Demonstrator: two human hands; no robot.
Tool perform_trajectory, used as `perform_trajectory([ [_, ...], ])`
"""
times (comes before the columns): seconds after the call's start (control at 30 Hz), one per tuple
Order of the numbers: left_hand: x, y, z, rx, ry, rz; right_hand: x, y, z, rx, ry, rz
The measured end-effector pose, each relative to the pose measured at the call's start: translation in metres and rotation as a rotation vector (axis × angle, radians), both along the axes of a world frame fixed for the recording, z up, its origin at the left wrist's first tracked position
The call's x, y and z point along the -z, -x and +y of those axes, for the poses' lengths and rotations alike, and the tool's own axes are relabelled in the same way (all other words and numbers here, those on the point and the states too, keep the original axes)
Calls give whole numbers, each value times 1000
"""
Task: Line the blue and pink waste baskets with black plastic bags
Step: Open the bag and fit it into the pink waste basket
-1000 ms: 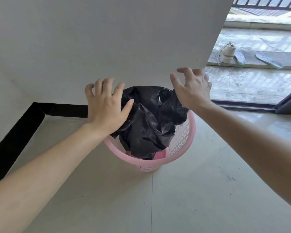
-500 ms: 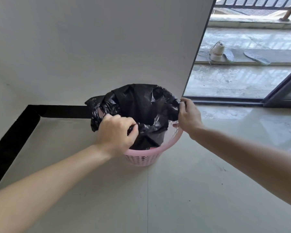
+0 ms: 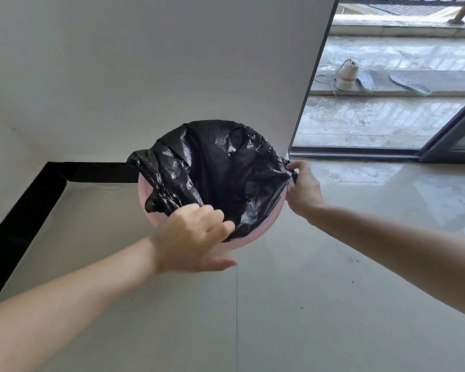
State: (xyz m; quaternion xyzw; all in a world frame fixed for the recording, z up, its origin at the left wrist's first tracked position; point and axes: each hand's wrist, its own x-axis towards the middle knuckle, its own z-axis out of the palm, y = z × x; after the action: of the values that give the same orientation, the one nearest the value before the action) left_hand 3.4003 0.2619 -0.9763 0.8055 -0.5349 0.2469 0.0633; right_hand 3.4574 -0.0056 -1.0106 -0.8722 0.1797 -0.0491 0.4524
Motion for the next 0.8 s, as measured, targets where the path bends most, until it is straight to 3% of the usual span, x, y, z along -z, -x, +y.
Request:
perform_trajectory([
  [0.13, 3, -5, 1, -7, -26, -103, 1, -1, 1, -34, 90, 35],
  [0.3, -7, -13, -8, -62, -27, -209, -14, -2, 17, 178, -223, 69],
  [0.37, -8, -11, -15, -59, -51, -249, -27, -3, 26, 153, -356, 94],
  [0.6, -3, 6, -5, -114, -94, -313, -19, -2, 45, 147, -523, 6],
  [0.7, -2, 8, -1, -133, -49, -237, -10, 4, 48, 117, -660, 115],
  [0.8, 4, 12, 3, -197, -37, -174, -2, 10, 53, -23, -598, 295],
])
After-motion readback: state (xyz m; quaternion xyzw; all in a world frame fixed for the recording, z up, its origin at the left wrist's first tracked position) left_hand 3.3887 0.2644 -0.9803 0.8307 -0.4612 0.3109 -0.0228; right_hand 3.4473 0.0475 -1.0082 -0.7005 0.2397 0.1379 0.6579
